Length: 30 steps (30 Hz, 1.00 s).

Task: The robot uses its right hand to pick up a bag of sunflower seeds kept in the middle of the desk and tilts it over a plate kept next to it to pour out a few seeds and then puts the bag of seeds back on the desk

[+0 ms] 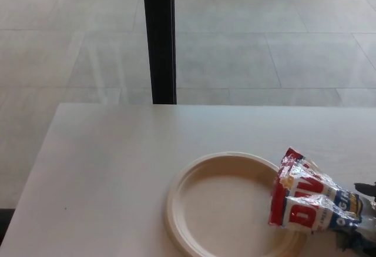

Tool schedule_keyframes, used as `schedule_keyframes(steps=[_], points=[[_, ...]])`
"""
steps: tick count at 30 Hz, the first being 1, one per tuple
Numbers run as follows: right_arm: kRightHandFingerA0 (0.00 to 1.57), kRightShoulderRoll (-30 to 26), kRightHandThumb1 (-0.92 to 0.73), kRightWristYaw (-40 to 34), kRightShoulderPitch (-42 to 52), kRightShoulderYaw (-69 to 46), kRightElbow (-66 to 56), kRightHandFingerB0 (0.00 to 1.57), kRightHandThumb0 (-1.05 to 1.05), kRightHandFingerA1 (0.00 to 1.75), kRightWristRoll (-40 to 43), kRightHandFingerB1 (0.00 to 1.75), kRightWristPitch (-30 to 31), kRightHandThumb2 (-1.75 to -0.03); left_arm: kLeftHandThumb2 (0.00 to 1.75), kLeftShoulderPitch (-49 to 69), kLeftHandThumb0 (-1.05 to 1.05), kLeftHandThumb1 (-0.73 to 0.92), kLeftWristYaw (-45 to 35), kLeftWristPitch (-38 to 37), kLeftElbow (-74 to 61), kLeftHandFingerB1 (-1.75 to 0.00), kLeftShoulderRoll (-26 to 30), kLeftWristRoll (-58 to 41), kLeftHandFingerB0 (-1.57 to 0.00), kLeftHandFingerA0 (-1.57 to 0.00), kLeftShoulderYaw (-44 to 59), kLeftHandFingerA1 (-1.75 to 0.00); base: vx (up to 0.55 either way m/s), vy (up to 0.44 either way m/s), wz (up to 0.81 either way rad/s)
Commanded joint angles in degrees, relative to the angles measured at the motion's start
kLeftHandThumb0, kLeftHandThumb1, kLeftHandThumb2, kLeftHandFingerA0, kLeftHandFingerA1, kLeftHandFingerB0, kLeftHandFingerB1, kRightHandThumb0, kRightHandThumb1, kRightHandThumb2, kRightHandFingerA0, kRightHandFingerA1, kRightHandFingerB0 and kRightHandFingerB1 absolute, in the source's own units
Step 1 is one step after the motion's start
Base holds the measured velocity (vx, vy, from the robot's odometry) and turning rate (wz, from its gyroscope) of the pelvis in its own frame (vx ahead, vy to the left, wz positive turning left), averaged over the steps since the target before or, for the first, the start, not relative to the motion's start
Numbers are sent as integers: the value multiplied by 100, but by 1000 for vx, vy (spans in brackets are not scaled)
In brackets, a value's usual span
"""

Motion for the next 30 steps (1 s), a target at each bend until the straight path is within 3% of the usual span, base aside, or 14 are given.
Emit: schedule_keyframes(steps=[1, 5, 8, 9, 10, 11, 15, 16, 19, 20, 22, 23, 29, 30], points=[[49, -92, -46, 163, 35, 118, -310, 2, -68, 66, -114, 29, 93, -83, 112, 9, -72, 66, 15, -58, 19, -53, -3, -54, -7, -21, 67, -63, 0, 0, 0], [16, -243, -59, 324, -6, 272, -219, 0, -79, 49, -281, 18, 284, -58, 117, 15, -77, 68, 88, -103, 34, -53, -28, -56, -5, -26, 103, -68, 0, 0, 0], [7, -312, -51, 410, -11, 335, -242, 0, -85, 37, -311, 15, 416, -88, 116, -18, -78, 68, 141, -159, 84, -56, -5, 27, -13, -29, 60, -67, 0, 0, 0], [0, -333, -47, 436, 13, 325, -264, 0, -83, 15, -292, 19, 459, -88, 77, -14, -79, 89, 125, -180, 80, -53, -12, 9, -16, -30, 78, -73, 0, 0, 0], [0, -363, -55, 475, 43, 306, -278, 0, -95, 0, -277, 6, 517, -88, 118, -5, -82, 70, 117, -213, 65, -56, -17, 7, -14, -30, 81, -69, 0, 0, 0], [0, -372, -55, 470, 41, 313, -279, 0, -80, 6, -303, 11, 534, -58, 83, 4, -80, 85, 126, -220, 49, -54, -13, 26, -18, -22, 64, -65, 0, 0, 0], [0, -371, -53, 429, 43, 367, -380, 0, -91, 0, -430, 6, 604, -84, 121, 3, -76, 72, 132, -325, 78, -54, -11, 99, -9, -24, -3, -65, 0, 0, 0], [0, -360, -53, 423, 45, 377, -399, 0, -91, 0, -439, 7, 600, -84, 77, -6, -76, 92, 105, -284, 90, -53, -19, 35, -16, -25, 50, -66, 0, 0, 0], [0, -308, -50, 329, 52, 397, -430, 0, -87, 5, -468, 13, 575, -85, 79, 9, -79, 90, 112, -343, 78, -54, -24, 37, -18, -26, 55, -67, 0, 0, 0], [2, -243, -42, 188, 62, 387, -418, 0, -71, 23, -464, 26, 477, -82, 120, 23, -77, 70, 117, -367, 66, -57, -28, 47, -13, -37, 48, -75, 0, 0, 0], [61, -154, -61, 40, 92, 346, -399, 0, -53, 70, -363, 29, 238, -86, 78, 6, -77, 92, 58, -237, 75, -55, -31, -26, -18, -31, 104, -76, 0, 0, 0], [68, -47, -70, -111, 143, 311, -472, 8, -46, 64, -338, 28, 196, -67, 120, 12, -73, 71, 12, -234, 68, -56, -33, -53, -11, -30, 129, -70, 0, 0, 0], [84, 216, -78, -484, 193, 268, -615, 15, -40, 79, -408, 30, 47, -63, 83, 48, -81, 92, 145, -366, 66, -57, -14, 70, -22, -30, 39, -71, 0, 0, 0], [80, 267, -78, -526, 185, 286, -668, 13, -44, 74, -423, 32, -20, -64, 126, 65, -82, 77, 149, -427, 58, -57, -17, 100, -17, -30, 12, -68, 0, 0, 0]])
